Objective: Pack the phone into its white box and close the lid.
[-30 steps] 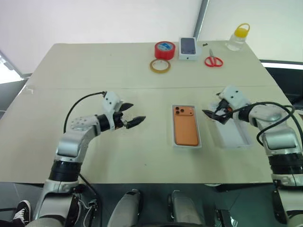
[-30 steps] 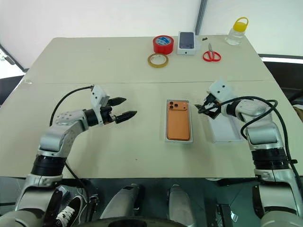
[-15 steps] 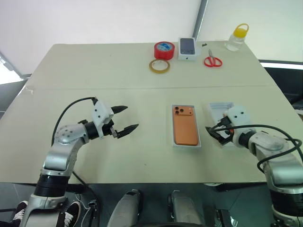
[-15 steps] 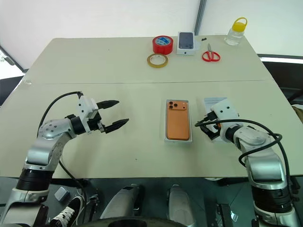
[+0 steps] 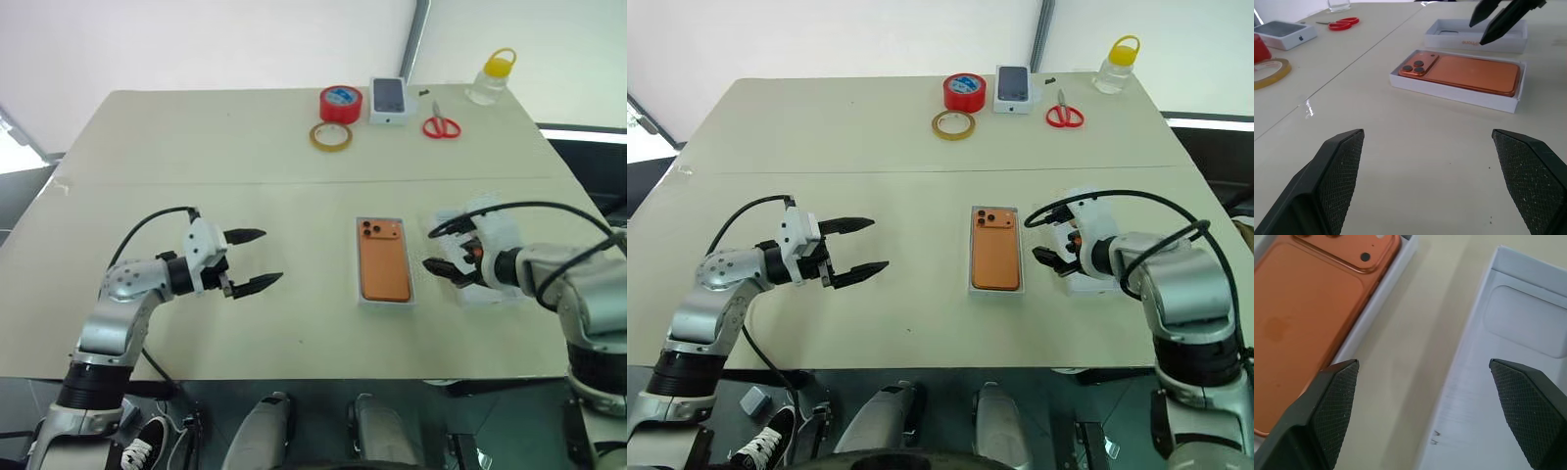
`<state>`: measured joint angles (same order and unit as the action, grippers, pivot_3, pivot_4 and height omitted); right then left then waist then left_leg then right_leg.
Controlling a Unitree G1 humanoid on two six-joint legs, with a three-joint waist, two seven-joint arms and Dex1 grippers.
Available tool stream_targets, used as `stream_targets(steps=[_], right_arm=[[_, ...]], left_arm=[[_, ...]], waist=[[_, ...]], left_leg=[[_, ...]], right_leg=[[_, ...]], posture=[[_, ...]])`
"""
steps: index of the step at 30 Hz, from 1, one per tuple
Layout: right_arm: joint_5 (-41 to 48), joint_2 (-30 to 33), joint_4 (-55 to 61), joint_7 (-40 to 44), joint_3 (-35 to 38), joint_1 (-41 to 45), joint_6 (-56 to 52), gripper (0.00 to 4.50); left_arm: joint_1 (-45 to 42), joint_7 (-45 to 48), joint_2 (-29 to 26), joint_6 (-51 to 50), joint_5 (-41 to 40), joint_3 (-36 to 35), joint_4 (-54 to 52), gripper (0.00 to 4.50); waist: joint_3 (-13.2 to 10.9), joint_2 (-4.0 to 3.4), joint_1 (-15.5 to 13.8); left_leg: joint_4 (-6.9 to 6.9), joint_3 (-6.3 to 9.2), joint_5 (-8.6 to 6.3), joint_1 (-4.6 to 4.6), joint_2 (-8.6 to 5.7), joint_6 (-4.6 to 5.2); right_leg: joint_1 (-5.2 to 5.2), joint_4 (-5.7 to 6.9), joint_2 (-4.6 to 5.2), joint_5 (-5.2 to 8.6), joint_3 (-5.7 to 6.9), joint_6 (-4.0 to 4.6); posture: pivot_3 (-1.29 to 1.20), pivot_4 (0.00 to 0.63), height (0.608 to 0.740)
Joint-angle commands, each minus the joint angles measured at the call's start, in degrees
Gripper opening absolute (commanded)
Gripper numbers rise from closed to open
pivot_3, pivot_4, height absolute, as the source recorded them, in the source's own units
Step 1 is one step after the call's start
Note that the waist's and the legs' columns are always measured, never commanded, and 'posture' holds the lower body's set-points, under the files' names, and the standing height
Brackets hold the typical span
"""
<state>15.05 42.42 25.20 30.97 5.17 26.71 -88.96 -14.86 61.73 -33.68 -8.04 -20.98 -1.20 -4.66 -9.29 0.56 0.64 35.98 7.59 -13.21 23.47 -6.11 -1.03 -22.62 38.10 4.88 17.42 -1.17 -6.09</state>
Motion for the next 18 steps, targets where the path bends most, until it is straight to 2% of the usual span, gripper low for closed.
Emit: stream_targets(steps=[1,18], right_arm=[[1.4,0.0,-1.4,-1.2,-0.2,1.6,-3.2,4.46],[7.8,-2.1,-10.7,-10.9,-0.1,6.3,-3.5,4.46]], left_arm=[[-0.3,0.8,-0.2,1.8,-0.5,0.0,-0.7,4.4],[-0.5,-0.9,1.1,3.0,0.3,0.8,-1.0,4.4]], waist=[[0.0,0.0,0.0],[0.0,-0.01,0.1]], left_leg=[[0.0,0.0,0.0,0.01,0.0,0.0],[0.02,-0.01,0.0,0.03,-0.01,0.01]], right_leg=[[0.0,0.0,0.0,0.0,0.0,0.0],[-0.02,0.02,0.01,0.0,0.0,-0.01]], posture=[[0.0,0.15,0.74],[0.0,0.15,0.74]])
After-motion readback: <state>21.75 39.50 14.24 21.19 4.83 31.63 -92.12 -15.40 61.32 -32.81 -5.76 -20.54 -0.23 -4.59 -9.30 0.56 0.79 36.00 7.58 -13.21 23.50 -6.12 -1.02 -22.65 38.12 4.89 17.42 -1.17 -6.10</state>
